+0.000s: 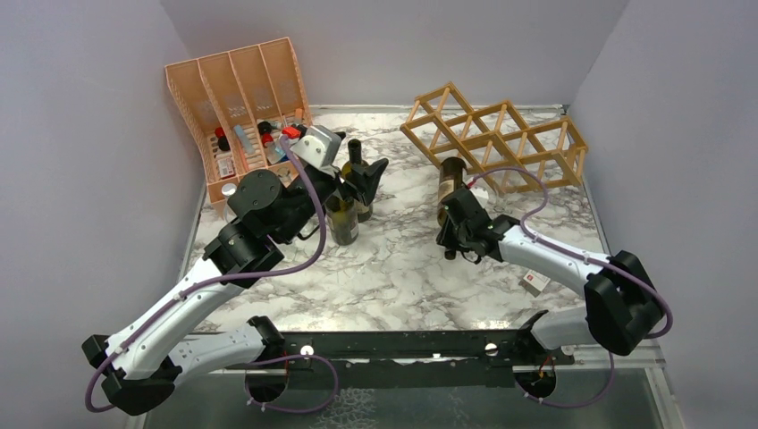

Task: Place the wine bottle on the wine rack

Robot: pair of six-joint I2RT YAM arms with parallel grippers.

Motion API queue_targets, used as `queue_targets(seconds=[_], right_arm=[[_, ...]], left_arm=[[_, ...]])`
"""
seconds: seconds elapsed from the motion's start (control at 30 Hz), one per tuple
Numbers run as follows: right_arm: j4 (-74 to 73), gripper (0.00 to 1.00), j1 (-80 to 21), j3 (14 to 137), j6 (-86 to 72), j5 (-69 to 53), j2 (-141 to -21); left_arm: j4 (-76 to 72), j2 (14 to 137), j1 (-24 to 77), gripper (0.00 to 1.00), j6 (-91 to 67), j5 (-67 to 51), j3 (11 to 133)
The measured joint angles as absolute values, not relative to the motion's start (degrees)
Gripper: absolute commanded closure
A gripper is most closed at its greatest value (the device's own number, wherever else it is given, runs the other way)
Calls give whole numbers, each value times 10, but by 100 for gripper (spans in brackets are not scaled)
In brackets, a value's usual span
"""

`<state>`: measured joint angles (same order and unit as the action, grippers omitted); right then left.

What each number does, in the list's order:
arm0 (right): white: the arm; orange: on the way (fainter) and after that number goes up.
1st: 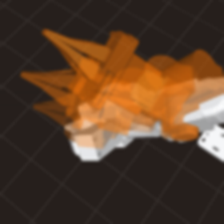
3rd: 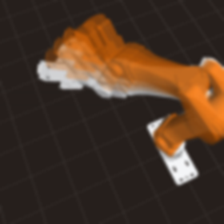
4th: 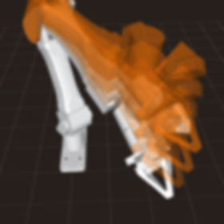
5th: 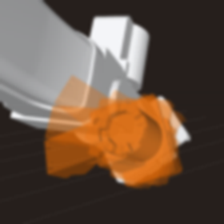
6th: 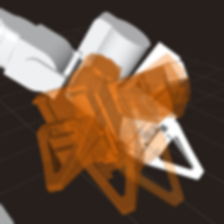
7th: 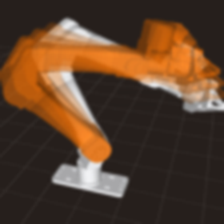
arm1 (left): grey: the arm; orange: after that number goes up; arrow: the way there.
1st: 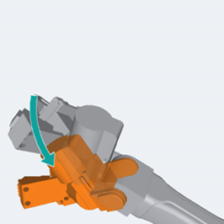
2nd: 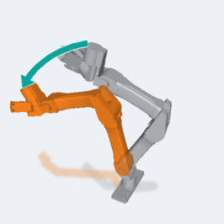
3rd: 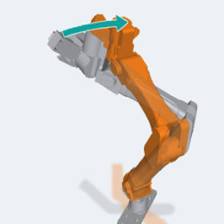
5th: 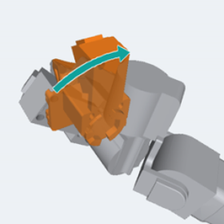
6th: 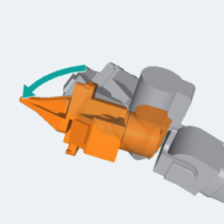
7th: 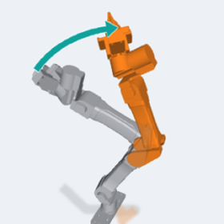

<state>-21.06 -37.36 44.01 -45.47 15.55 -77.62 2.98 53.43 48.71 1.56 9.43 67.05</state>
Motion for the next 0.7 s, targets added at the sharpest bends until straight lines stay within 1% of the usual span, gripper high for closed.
queue_targets(seconds=[0.27,0.5,0.7], right_arm=[[-202,99,-374,475,-486,164,-797],[-211,99,-373,526,-526,208,-870],[-229,99,-373,588,-560,257,-939]], left_arm=[[20,533,487,1,20,97,670],[14,537,487,1,20,91,672],[14,564,487,1,27,84,689]])
